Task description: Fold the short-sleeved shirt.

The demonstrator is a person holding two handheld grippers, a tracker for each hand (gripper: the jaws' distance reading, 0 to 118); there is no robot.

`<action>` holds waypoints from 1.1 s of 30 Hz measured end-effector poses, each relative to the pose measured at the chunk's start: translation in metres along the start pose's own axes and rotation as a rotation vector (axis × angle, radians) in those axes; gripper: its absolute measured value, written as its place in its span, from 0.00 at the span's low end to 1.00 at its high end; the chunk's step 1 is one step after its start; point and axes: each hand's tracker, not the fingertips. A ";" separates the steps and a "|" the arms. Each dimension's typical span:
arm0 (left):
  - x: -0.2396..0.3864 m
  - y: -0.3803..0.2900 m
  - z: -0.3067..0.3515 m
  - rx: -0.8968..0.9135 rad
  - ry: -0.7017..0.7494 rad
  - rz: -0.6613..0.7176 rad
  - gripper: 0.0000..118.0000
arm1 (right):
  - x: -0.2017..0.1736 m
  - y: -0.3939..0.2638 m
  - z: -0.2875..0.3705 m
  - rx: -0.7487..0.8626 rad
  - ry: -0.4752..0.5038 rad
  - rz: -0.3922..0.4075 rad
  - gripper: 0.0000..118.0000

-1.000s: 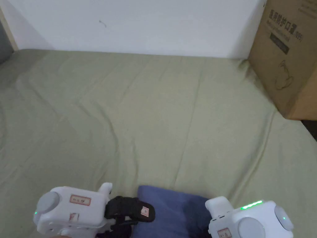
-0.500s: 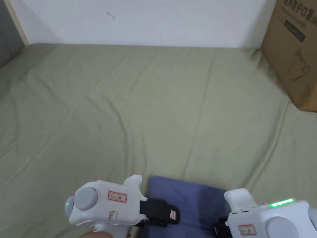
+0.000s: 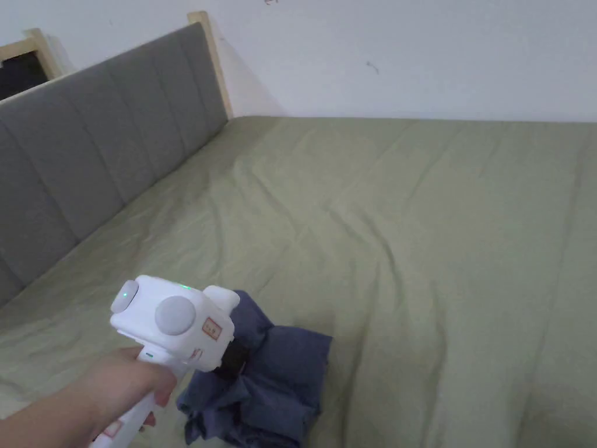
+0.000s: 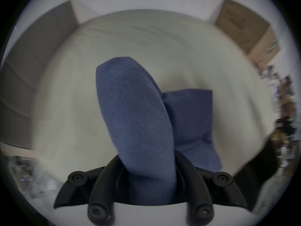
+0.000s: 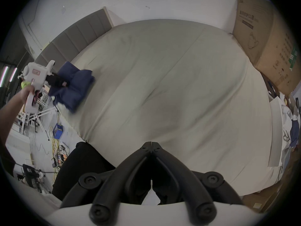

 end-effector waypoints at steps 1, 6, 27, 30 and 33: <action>-0.016 0.000 -0.008 -0.029 0.109 -0.039 0.17 | -0.005 0.002 -0.003 -0.015 0.005 0.014 0.00; -0.072 0.010 -0.050 -0.147 0.517 -0.190 0.17 | -0.026 0.013 -0.013 -0.037 -0.001 0.020 0.00; -0.059 -0.008 0.085 0.342 0.321 0.059 0.67 | -0.024 0.019 0.020 0.110 -0.013 0.041 0.00; -0.011 -0.029 0.104 0.461 0.149 0.104 0.00 | -0.016 0.014 0.040 0.168 -0.013 0.009 0.00; 0.047 -0.052 0.115 0.565 0.039 0.137 0.00 | -0.009 0.008 0.061 0.239 -0.006 -0.010 0.00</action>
